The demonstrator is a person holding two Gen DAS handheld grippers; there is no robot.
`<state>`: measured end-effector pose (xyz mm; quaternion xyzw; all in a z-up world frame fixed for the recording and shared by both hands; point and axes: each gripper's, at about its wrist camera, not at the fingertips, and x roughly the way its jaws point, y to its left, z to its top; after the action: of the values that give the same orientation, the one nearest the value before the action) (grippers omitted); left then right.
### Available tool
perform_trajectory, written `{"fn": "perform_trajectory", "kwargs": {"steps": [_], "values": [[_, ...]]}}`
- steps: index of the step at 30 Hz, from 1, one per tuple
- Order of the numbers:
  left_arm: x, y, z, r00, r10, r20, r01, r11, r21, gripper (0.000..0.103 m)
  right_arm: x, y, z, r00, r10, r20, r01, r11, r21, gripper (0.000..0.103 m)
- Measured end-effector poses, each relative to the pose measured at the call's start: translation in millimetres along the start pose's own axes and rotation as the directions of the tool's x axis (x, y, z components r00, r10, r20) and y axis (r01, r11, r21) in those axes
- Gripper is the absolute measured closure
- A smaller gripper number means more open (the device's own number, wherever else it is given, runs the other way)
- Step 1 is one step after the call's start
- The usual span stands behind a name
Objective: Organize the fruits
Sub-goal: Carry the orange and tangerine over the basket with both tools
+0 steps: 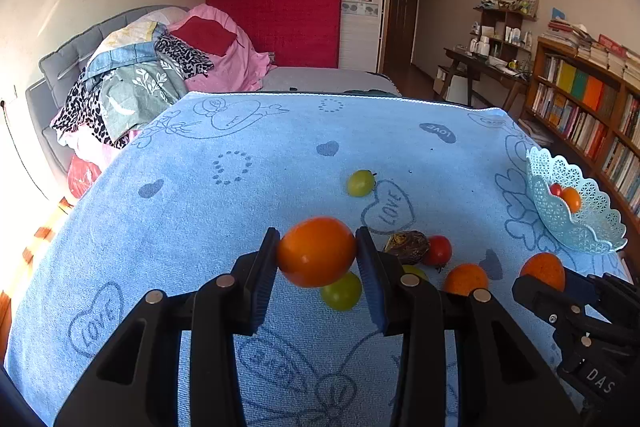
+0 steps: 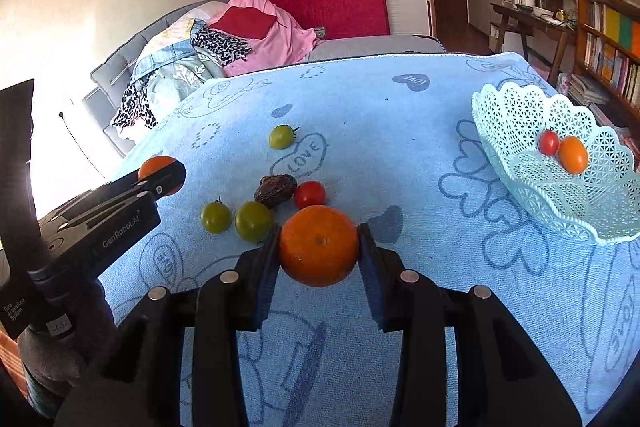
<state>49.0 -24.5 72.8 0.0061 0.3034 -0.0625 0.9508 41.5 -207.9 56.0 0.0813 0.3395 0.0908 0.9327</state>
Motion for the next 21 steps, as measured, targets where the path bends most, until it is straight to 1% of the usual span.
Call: {"fn": "perform_trajectory", "kwargs": {"steps": [5,11,17,21], "values": [[-4,-16,7,1.000,-0.025,0.008,0.025,0.999,0.025,0.064,-18,-26,13,0.998,-0.046,0.053,0.044,0.998,0.044,0.064],[-9,-45,15,0.998,-0.060,0.022,0.058,0.996,0.074,0.064,-41,-64,23,0.988,-0.104,0.111,0.091,0.989,0.117,0.064],[-9,-74,18,0.994,-0.110,0.012,0.108,0.986,0.127,0.064,-54,-98,28,0.977,-0.165,0.136,0.140,0.974,0.178,0.064],[-5,-92,22,0.989,-0.150,-0.004,0.149,0.977,0.155,0.064,-55,-118,27,0.967,-0.220,0.129,0.191,0.961,0.201,0.064]]}}
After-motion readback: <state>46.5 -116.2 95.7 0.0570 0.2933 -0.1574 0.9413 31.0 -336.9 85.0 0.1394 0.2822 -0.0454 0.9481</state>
